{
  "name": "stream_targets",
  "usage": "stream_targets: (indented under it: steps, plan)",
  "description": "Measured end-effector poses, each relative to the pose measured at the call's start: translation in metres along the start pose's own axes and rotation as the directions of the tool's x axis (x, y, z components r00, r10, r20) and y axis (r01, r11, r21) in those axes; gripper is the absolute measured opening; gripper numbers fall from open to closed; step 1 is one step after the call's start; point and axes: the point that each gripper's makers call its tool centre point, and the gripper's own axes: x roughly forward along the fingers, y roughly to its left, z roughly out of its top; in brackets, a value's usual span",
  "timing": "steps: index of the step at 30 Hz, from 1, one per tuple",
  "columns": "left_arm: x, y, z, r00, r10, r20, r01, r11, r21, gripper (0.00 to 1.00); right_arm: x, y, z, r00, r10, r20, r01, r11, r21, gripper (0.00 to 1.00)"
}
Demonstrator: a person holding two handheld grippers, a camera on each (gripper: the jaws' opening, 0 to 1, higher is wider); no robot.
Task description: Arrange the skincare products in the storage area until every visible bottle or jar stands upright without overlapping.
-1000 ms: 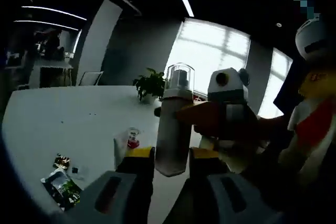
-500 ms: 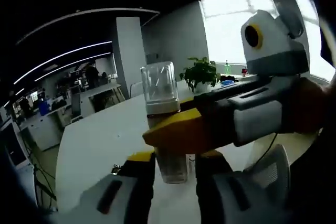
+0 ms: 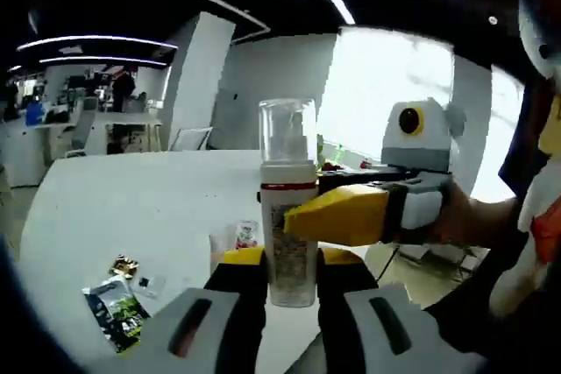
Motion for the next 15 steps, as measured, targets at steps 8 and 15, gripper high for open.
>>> stream_targets:
  steps: [8, 15]
  plan:
    - [-0.009, -0.034, 0.003, 0.970, -0.218, -0.108, 0.232, 0.962, 0.146, 0.23, -0.012, 0.031, 0.013, 0.973, 0.229, 0.016, -0.229, 0.973, 0.017, 0.21]
    - [-0.006, -0.042, 0.002, 0.957, -0.264, -0.122, 0.282, 0.943, 0.176, 0.23, -0.012, 0.039, 0.008, 0.962, 0.271, -0.016, -0.271, 0.963, 0.001, 0.21]
